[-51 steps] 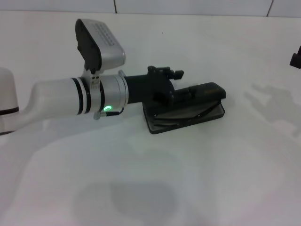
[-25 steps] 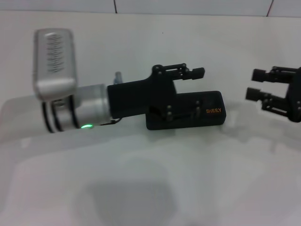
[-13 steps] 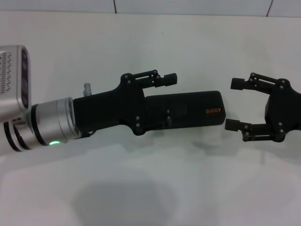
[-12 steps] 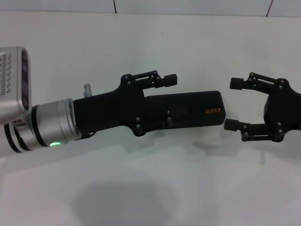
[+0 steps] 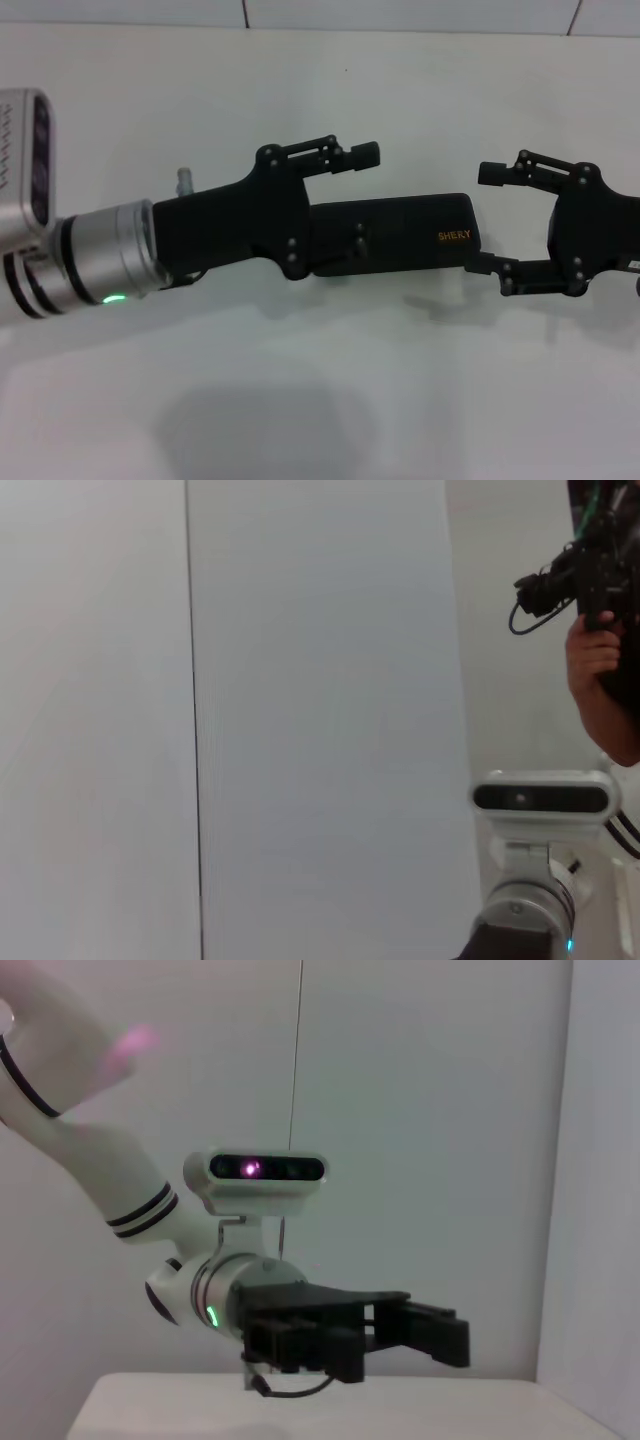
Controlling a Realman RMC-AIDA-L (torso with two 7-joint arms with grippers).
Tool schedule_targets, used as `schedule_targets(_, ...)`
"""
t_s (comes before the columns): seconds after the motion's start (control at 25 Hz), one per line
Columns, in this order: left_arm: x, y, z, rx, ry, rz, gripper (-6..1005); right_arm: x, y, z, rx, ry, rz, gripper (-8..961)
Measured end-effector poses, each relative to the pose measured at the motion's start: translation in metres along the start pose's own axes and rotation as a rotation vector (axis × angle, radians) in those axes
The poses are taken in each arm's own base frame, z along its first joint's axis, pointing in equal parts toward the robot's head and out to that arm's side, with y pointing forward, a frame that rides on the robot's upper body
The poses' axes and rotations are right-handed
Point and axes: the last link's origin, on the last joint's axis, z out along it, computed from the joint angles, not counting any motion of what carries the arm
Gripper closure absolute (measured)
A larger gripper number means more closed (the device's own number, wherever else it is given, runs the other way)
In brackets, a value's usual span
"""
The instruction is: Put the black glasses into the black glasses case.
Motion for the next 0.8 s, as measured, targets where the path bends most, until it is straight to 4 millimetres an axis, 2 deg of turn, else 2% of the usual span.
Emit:
schedule_targets(0.36, -0.001, 0.009, -0.030, 0.039, 0.006, 0.007, 386, 0.000, -0.002, 0.010, -0.034, 0.007, -0.025, 67)
schedule_targets(0.8, 0.014, 0.000, -0.055, -0.025, -0.039, 0.009, 386, 0.004, 0.000, 0.014, -0.044, 0.029, -0.015, 67)
